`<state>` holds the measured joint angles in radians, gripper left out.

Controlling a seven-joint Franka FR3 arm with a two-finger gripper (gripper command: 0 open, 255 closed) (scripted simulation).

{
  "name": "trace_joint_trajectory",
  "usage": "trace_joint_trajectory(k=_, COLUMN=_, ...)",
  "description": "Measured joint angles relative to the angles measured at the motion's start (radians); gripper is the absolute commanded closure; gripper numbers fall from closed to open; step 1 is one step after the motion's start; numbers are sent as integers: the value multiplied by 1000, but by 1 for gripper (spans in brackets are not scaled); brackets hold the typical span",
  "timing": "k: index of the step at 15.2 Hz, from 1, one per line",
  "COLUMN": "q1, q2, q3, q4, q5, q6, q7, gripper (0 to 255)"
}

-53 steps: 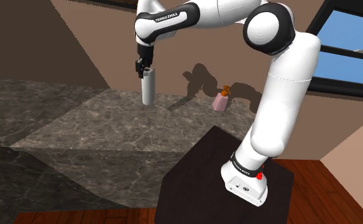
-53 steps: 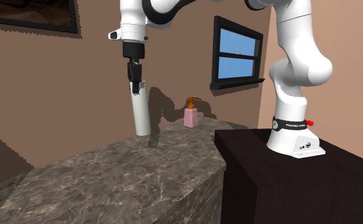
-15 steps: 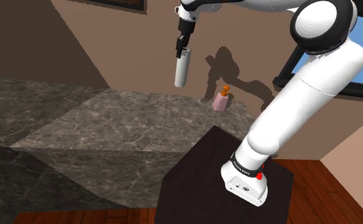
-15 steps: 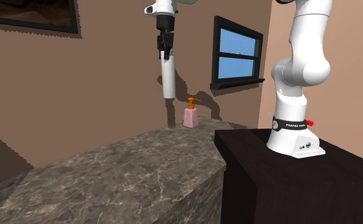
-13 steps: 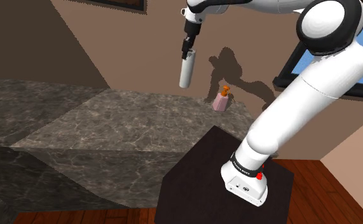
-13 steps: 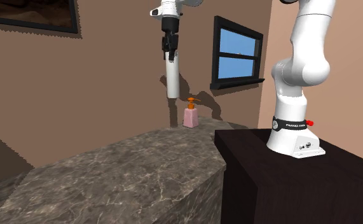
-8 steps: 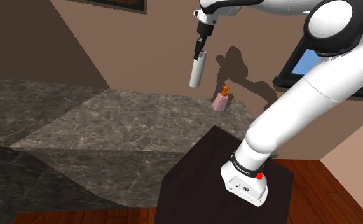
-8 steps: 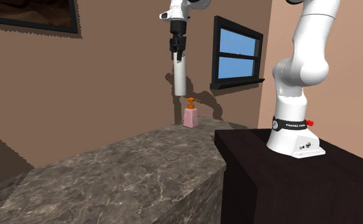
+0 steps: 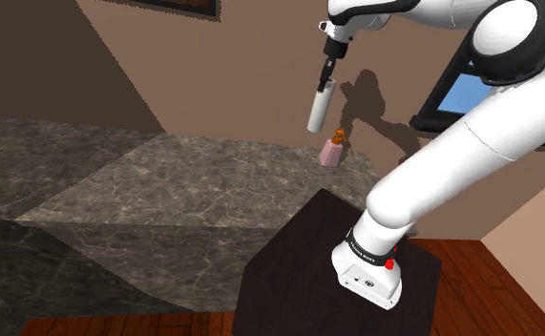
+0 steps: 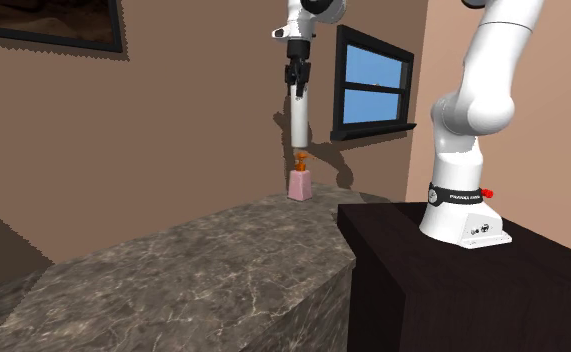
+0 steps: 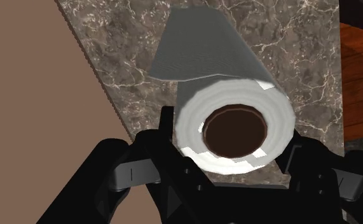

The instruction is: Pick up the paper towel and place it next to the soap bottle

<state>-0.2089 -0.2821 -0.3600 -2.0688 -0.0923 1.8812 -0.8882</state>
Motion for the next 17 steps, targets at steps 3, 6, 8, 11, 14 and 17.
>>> trace_joint_trajectory(k=3, q1=-24, q2=19, q3=-50, q4=25, q5=0, q6=-3, q7=-74, gripper=255)
trace_joint_trajectory(k=6, q1=-52, q2=20, q3=-100, q4=29, q5=-6, q6=-3, q7=-150, gripper=255)
trace_joint_trajectory(k=8, q1=-71, q2=25, q3=-136, q4=44, q5=-8, q6=-11, q7=-205, gripper=255)
trace_joint_trajectory(k=11, q1=-94, q2=49, q3=-189, q4=73, q5=0, q6=-13, q7=-284, gripper=255)
trace_joint_trajectory(k=14, q1=-119, q2=71, q3=-241, q4=91, q5=8, q6=-10, q7=-365, gripper=255)
trace_joint_trajectory(k=17, q1=-138, q2=134, q3=-300, q4=161, q5=43, q6=-25, q7=-457, gripper=255)
